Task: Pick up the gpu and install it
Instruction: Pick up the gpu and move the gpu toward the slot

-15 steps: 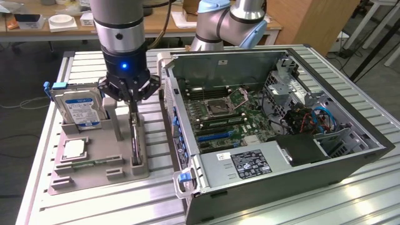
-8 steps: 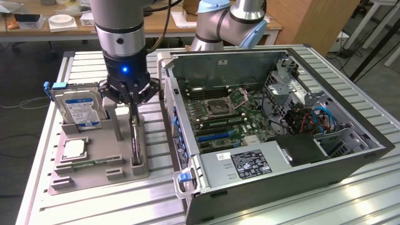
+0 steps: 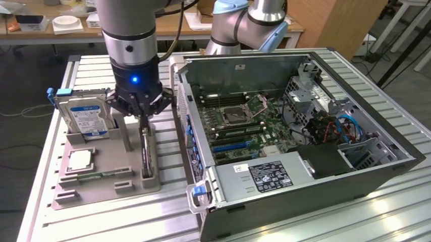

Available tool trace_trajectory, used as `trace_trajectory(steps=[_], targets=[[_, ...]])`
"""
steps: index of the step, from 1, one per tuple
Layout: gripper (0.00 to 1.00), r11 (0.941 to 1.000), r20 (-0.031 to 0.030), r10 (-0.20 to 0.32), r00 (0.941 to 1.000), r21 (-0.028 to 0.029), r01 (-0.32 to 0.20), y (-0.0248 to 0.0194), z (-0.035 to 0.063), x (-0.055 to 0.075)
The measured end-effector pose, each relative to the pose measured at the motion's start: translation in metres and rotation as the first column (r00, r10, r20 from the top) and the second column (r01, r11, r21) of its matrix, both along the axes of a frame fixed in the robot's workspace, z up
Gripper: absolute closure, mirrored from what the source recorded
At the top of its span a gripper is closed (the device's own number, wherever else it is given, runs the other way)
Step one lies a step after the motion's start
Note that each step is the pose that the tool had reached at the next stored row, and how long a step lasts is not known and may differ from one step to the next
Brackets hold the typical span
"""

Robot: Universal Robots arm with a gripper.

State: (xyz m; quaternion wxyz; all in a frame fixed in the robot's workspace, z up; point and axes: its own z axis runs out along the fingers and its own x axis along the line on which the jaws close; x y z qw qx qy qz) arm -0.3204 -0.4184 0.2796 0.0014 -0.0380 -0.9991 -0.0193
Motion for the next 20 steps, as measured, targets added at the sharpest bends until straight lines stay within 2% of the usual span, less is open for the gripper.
trace_trajectory(steps=[5,13,20], targets=[[0.89,1.0,-0.0019,-0.001,1.0,0.0,0.001,-0.0101,-0.0011,0.0],[0.89,1.0,-0.005,-0.001,1.0,0.0,0.001,-0.0353,-0.0045,0.0],[0.89,1.0,-0.0051,-0.001,1.0,0.0,0.001,-0.0363,-0.0045,0.0]])
